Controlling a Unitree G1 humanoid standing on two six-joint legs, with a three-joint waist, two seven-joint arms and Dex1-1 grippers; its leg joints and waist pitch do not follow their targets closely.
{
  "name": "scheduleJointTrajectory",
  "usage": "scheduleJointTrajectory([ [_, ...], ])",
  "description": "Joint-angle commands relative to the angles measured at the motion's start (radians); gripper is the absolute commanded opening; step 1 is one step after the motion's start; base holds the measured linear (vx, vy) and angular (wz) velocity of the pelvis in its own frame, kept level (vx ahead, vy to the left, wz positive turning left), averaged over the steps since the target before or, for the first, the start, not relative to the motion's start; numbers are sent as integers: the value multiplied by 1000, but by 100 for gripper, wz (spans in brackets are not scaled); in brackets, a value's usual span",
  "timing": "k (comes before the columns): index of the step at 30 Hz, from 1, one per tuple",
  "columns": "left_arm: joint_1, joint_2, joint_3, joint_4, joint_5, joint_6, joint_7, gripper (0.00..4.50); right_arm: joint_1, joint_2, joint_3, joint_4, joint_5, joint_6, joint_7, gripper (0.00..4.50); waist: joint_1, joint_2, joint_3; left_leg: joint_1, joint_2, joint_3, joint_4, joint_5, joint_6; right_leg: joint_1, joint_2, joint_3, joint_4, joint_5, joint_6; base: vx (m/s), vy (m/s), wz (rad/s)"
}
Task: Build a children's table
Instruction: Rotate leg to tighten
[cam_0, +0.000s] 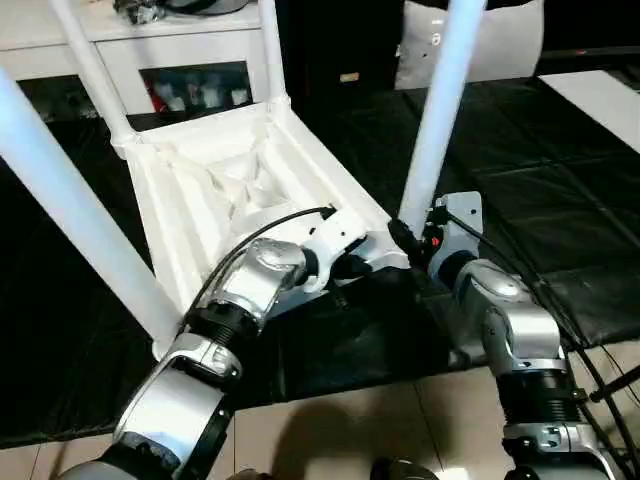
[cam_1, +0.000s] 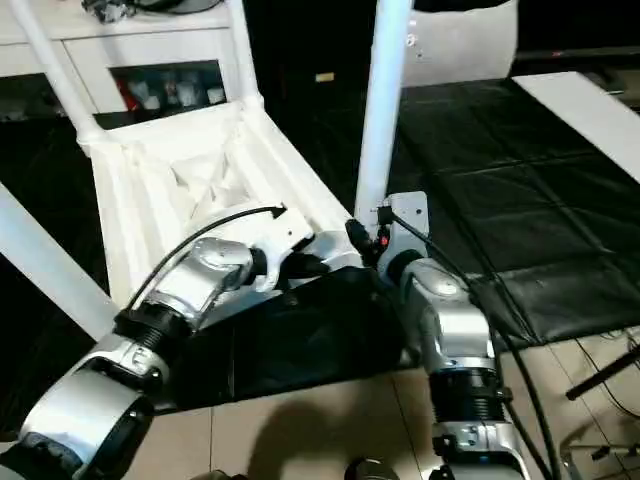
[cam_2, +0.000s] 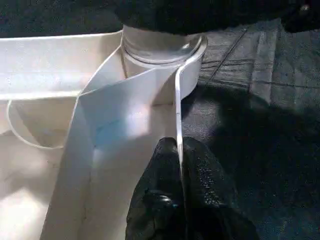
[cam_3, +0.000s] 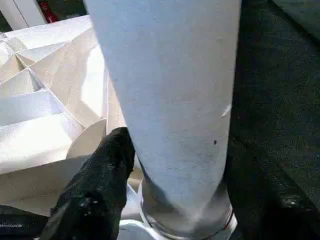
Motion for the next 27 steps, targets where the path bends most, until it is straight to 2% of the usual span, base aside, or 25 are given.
scheduleJointTrajectory([
  [1, -26, -9, -14, -56, -21, -49, -49, 0, 7, 4, 57, -8, 9, -6, 62, 317, 15, -12, -87, 5, 48, -22, -57, -123, 135, 75, -52, 59, -40, -175, -197, 0, 0, 0],
  [3, -14, 18, -18, -62, -23, -71, -84, 0, 26, -39, 63, -22, 17, -32, 114, 342, 19, -8, -86, 9, 49, -20, -58, -148, 130, 76, -52, 59, -45, -204, -189, 0, 0, 0],
  [4, -10, 27, -19, -63, -25, -81, -98, 0, 32, -55, 62, -24, 23, -35, 130, 342, 18, -10, -84, 8, 48, -19, -58, -157, 129, 74, -51, 61, -46, -213, -187, 0, 0, 0],
  [7, 2, 52, -22, -66, -28, -101, -138, 0, 52, -103, 57, -30, 41, -56, 191, 376, 32, -9, -83, 15, 52, -18, -61, -185, 113, 72, -53, 62, -51, -247, -178, 0, 0, 0],
  [8, 7, 63, -26, -67, -30, -110, -159, 0, 60, -123, 52, -32, 49, -68, 227, 386, 36, -9, -83, 13, 53, -19, -61, -189, 109, 74, -53, 62, -50, -251, -177, 0, 0, 0],
  [9, 16, 94, -38, -70, -33, -134, -221, 0, 82, -187, 46, -40, 69, -100, 343, 393, 42, -7, -84, 16, 55, -19, -62, -196, 106, 71, -53, 63, -50, -254, -175, 0, 0, 0],
  [11, 21, 110, -45, -72, -34, -148, -253, 0, 94, -224, 48, -47, 80, -115, 406, 420, 58, -9, -84, 18, 58, -17, -61, -191, 109, 71, -53, 67, -46, -239, -175, 0, 0, 0],
  [13, 26, 132, -57, -70, -35, -190, -303, 0, 111, -287, 62, -51, 85, -142, 488, 430, 66, -9, -85, 19, 58, -17, -61, -190, 106, 70, -52, 67, -44, -236, -178, 0, 0, 0],
  [15, 35, 159, -72, -77, -38, -225, -375, 0, 134, -358, 91, -64, 94, -159, 600, 430, 76, -14, -83, 17, 57, -15, -60, -195, 106, 71, -54, 68, -44, -257, -173, 0, 0, 0],
  [16, 36, 162, -74, -78, -38, -228, -381, 0, 135, -363, 93, -65, 94, -162, 609, 430, 81, -13, -84, 19, 59, -14, -60, -195, 105, 70, -55, 69, -45, -261, -171, 0, 0, 0],
  [17, 47, 177, -84, -91, -52, -261, -447, 0, 142, -393, 102, -68, 110, -179, 678, 430, 81, -19, -83, 16, 57, -13, -60, -192, 107, 70, -55, 69, -45, -268, -172, 0, 0, 0],
  [22, 61, 209, -114, -111, -63, -284, -545, 0, 140, -438, 114, -51, 148, -231, 825, 430, 99, -18, -81, 22, 65, -13, -61, -213, 97, 62, -55, 70, -49, -338, -160, 0, 0, 0],
  [23, 62, 217, -123, -110, -61, -301, -568, 0, 135, -451, 119, -40, 163, -234, 869, 414, 106, -19, -81, 25, 66, -12, -61, -226, 91, 58, -55, 71, -49, -344, -162, 0, 0, 0],
  [25, 63, 220, -128, -109, -59, -314, -584, 0, 129, -460, 124, -31, 176, -224, 903, 396, 112, -19, -81, 23, 67, -13, -63, -236, 85, 60, -55, 72, -47, -348, -160, 0, 0, 0],
  [27, 65, 223, -136, -112, -58, -324, -604, 0, 116, -471, 135, -15, 186, -198, 942, 393, 117, -23, -80, 24, 66, -14, -63, -241, 75, 59, -57, 73, -47, -361, -160, 0, 0, 0],
])
